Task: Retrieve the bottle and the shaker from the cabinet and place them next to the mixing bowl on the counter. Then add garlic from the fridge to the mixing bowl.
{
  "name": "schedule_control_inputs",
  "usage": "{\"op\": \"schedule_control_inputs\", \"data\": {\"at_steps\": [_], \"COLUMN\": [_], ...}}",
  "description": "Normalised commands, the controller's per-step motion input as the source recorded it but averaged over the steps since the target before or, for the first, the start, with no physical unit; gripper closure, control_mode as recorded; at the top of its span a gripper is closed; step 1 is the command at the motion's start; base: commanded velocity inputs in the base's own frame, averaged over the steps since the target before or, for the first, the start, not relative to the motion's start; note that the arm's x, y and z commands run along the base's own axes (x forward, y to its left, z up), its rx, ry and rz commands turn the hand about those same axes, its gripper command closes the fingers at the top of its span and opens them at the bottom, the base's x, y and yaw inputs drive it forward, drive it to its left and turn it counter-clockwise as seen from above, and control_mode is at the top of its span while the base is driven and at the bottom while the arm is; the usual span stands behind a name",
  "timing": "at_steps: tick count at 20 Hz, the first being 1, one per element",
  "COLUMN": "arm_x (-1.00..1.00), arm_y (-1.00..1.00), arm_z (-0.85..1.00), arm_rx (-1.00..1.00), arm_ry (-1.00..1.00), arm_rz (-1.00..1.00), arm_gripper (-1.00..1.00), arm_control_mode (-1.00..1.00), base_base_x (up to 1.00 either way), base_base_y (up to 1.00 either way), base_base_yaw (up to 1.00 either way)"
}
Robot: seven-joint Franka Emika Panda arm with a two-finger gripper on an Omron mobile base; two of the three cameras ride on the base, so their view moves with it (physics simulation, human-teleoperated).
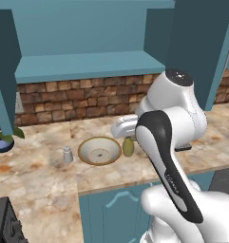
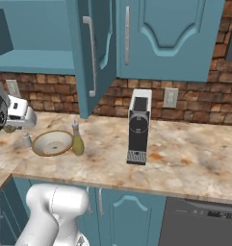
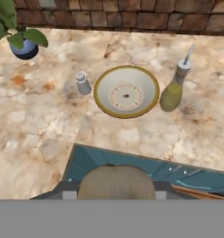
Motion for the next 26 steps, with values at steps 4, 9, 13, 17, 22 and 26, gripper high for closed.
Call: {"op": "schedule_control_inputs", "data": {"at_steps": [4,9,13,17,22,26], "arm_x": [0.07,0.51,0.34,0.08,0.34,0.57], "arm_y": [0.0,0.02,0.07,0.11,0.14,0.11], "arm_z": [0.0,0.0,-0.07,-0.45,-0.5,-0.45], "arm_rx": [0.0,0.0,0.0,-0.02,-0.04,-0.02], "arm_ry": [0.0,0.11,0.05,0.0,0.0,0.06], "arm_rz": [0.0,-0.03,-0.03,0.0,-0.02,-0.05], "arm_gripper": [1.0,1.0,1.0,1.0,1.0,1.0], "arm_control_mode": [-1.0,-1.0,-1.0,-1.0,-1.0,-1.0], "base_base_x": [0.0,0.0,0.0,0.0,0.0,0.0], "base_base_y": [0.0,0.0,0.0,0.0,0.0,0.0], "base_base_yaw": [0.0,0.0,0.0,0.0,0.0,0.0]}}
